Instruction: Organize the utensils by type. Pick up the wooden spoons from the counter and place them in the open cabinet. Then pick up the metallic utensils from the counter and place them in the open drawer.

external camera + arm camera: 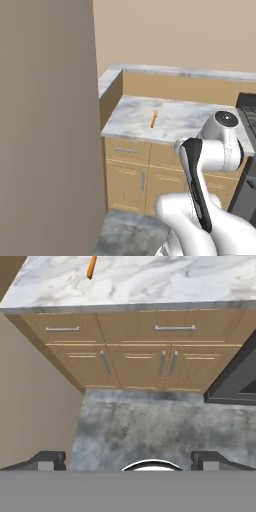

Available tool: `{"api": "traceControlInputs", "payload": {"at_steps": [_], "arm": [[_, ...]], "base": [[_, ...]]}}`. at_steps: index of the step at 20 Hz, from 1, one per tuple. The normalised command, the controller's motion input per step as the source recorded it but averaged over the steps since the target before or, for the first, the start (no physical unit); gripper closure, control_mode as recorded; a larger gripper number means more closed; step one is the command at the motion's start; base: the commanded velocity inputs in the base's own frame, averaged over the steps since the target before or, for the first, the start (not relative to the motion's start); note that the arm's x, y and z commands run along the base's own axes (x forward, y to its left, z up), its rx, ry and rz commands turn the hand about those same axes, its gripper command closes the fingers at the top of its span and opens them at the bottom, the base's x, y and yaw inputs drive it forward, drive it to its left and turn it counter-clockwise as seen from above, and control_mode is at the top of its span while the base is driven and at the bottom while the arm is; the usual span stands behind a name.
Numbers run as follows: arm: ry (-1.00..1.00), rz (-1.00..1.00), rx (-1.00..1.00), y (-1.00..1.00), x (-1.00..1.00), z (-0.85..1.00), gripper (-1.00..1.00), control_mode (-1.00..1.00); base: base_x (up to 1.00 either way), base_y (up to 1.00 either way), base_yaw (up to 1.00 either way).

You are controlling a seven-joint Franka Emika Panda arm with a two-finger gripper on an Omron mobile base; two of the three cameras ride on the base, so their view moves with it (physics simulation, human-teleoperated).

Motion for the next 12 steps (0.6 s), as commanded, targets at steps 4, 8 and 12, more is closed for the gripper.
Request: {"api": "traceControlInputs", "payload": {"at_steps": [4,8,12], "arm": [[0.00,0.00,0.00,0.00,0.00,0.00,-1.00,1.00],[0.00,0.00,0.00,0.00,0.00,0.00,-1.00,1.00],[0.00,0.00,0.00,0.00,0.00,0.00,-1.00,1.00]], "base": [[0.58,0.39,-0.36],[0.62,0.46,-0.32],[0.64,0.40,-0.29]]}}
